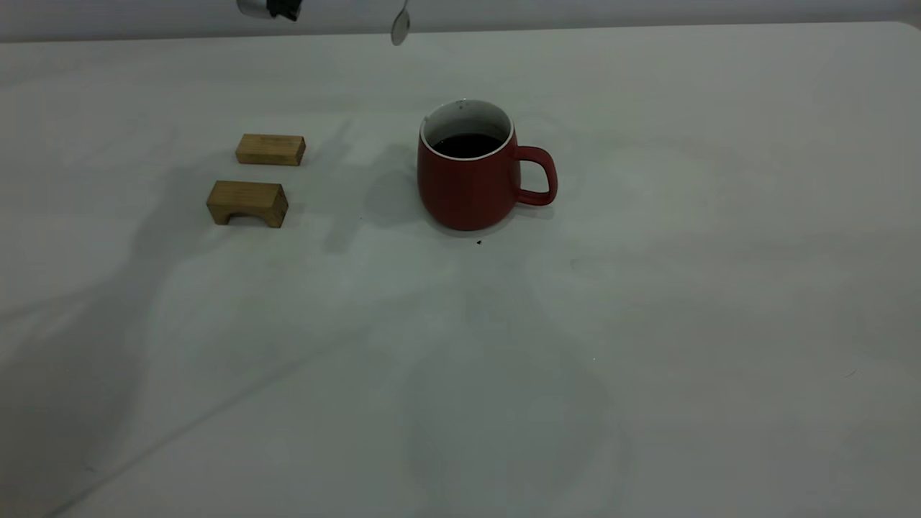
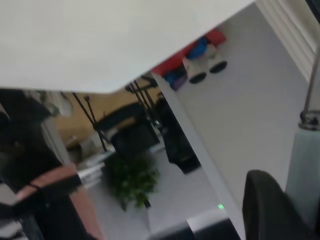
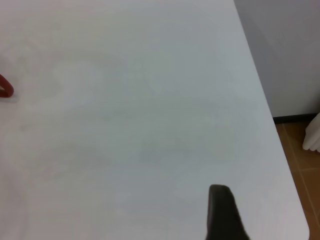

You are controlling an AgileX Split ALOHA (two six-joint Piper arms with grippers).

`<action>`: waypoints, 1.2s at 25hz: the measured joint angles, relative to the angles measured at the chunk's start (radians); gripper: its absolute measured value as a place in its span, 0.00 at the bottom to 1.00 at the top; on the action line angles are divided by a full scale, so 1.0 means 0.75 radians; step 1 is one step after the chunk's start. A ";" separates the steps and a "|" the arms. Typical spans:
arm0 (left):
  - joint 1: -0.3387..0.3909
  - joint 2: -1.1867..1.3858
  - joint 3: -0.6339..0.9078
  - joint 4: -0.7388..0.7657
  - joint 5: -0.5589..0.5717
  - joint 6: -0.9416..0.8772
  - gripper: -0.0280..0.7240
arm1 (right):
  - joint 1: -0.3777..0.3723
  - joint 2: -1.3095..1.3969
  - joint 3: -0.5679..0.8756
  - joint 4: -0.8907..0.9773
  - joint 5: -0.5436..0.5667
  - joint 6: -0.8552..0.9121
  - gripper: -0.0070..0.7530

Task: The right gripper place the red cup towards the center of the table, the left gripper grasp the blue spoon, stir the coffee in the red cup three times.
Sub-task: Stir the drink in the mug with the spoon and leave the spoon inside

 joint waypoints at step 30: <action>-0.169 0.182 0.000 -0.342 -0.282 -0.617 0.24 | 0.000 0.000 0.000 0.000 0.000 0.000 0.66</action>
